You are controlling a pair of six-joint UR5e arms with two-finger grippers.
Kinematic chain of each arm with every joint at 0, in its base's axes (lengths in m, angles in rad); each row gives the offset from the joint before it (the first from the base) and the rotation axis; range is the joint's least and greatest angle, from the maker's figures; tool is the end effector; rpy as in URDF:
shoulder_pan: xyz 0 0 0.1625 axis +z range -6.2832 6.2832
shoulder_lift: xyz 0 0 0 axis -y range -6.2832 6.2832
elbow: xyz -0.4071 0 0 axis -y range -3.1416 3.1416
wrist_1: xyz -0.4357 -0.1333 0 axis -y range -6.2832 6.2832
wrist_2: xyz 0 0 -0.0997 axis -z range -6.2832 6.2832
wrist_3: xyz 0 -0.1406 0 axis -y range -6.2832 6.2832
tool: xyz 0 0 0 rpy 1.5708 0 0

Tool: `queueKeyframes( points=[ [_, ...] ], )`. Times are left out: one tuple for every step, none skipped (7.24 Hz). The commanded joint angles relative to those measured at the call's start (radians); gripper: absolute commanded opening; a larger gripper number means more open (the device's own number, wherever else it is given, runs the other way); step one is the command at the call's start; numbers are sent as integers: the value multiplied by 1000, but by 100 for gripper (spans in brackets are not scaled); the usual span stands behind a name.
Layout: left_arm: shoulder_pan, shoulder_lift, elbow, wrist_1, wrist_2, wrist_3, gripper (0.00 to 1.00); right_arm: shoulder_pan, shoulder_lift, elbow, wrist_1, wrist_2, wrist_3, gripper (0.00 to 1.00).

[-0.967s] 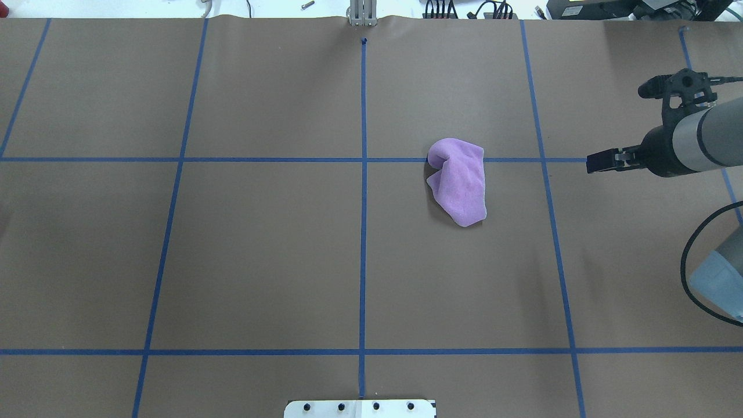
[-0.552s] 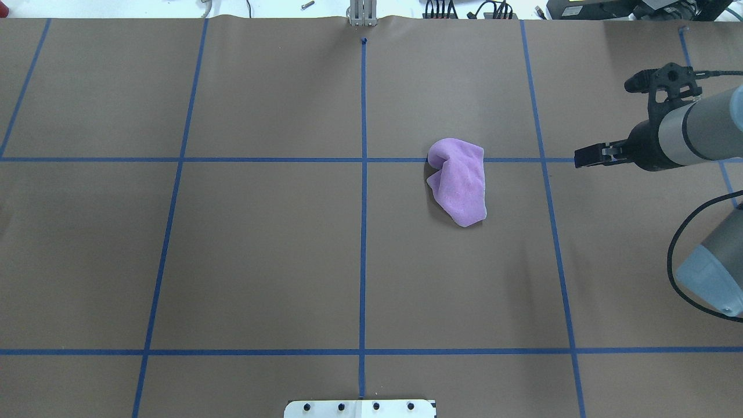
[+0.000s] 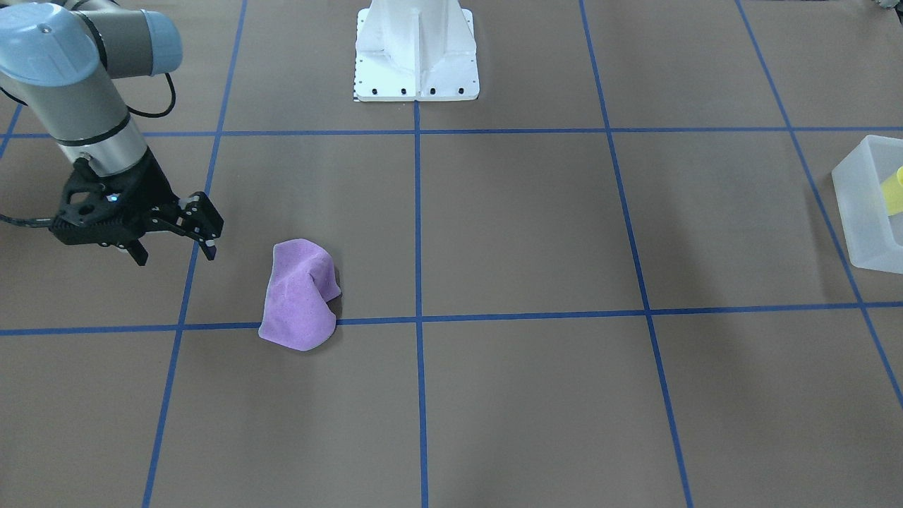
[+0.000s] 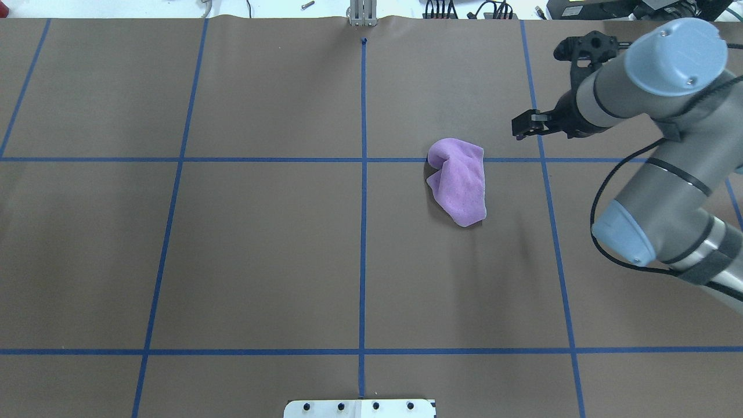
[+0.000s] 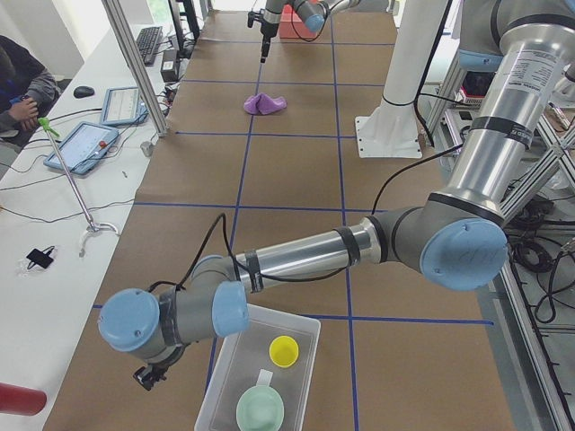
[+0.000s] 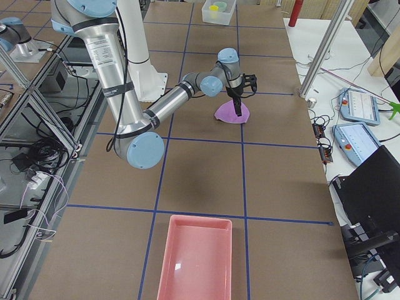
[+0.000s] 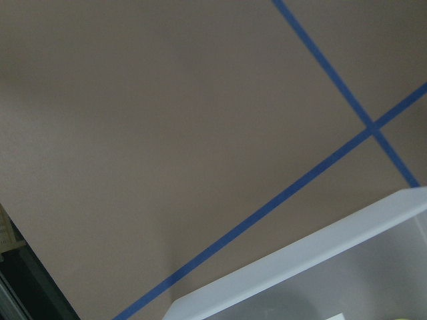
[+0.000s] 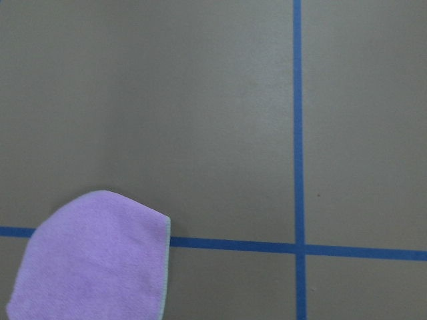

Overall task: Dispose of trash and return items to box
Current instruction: 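Reach the right gripper over the lavender cloth and lower onto it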

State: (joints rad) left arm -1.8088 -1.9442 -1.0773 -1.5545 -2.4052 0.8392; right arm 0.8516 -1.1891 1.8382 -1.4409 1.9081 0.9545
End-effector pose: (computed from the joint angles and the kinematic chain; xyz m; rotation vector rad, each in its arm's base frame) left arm -0.1856 -0.6413 0.7009 0.3208 0.7900 0.5080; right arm -0.3714 -0.5559 0.3013 0.2790 -0.7868 0.0901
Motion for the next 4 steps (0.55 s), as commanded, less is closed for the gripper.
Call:
queueKeyframes(
  points=[
    [-3,97,-282,123,-2,-111,98,-58,119,-120,-7,-52,88,100],
    [-1,143,-362,123,-3,-161,98,-93,137,-147,-9,-95,119,100],
    [0,174,-425,122,-3,-192,98,-117,150,-163,-10,-121,127,100],
    [2,185,-462,122,-3,-195,98,-144,151,-166,-10,-138,127,95]
  ],
)
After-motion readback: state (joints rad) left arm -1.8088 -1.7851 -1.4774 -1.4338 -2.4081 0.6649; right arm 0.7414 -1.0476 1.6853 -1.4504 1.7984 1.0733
